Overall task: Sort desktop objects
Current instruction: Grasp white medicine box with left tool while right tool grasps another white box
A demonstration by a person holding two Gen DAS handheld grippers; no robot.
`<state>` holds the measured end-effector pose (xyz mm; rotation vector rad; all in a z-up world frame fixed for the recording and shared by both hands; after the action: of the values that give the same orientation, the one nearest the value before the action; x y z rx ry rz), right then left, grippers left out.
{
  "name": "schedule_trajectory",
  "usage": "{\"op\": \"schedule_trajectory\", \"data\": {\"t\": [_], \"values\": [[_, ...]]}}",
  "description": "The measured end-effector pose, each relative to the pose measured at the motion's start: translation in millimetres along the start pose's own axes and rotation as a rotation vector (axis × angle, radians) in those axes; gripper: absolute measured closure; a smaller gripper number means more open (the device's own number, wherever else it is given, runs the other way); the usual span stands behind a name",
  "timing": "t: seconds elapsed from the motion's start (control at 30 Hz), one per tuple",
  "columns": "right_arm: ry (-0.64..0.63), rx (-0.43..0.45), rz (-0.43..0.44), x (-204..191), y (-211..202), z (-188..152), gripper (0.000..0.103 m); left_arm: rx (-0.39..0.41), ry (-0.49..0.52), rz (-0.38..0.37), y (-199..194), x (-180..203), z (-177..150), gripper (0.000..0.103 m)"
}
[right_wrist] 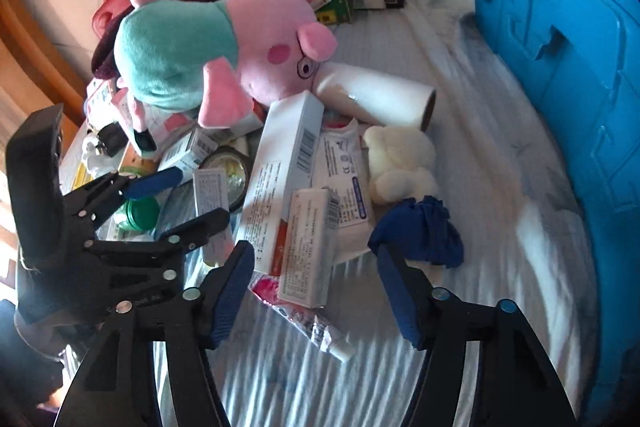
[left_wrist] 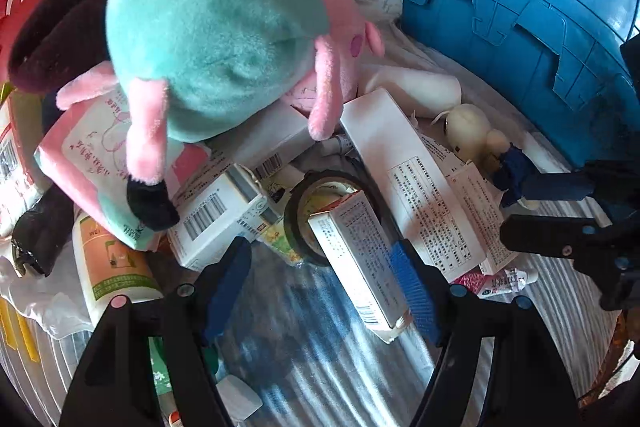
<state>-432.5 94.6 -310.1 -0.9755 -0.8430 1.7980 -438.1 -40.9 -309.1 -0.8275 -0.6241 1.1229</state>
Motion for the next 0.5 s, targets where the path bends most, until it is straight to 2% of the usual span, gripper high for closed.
{"op": "schedule_trajectory", "data": {"t": [0.17, 0.3, 0.37, 0.47, 0.5], "values": [[-0.007, -0.056, -0.023, -1, 11, -5, 0.052, -0.028, -0.026, -0.017, -4, -7, -12, 0.031], [0.003, -0.073, -0.035, 2, 16, -3, 0.054, -0.044, -0.029, -0.053, 8, 1, -7, 0.031], [-0.010, -0.083, -0.041, 1, 14, -2, 0.063, -0.045, -0.013, -0.042, 12, 9, -5, 0.031], [-0.003, -0.109, -0.054, 4, 12, -5, 0.064, -0.090, -0.004, -0.027, 28, 13, -10, 0.031], [0.002, -0.119, -0.052, 5, 13, -5, 0.064, -0.075, 0.003, -0.012, 27, 14, -11, 0.031]]}}
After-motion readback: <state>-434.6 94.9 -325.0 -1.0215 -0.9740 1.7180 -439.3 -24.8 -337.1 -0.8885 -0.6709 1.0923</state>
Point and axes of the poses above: each gripper's, at about its wrist camera, not at the fingertips, and y roughly the way its jaws point, x to its right, z to its top, the point moved 4 cm from there along y, roughly the way its jaws point, and after that the axes turned 1 degree about z, right-handed, at the moved point
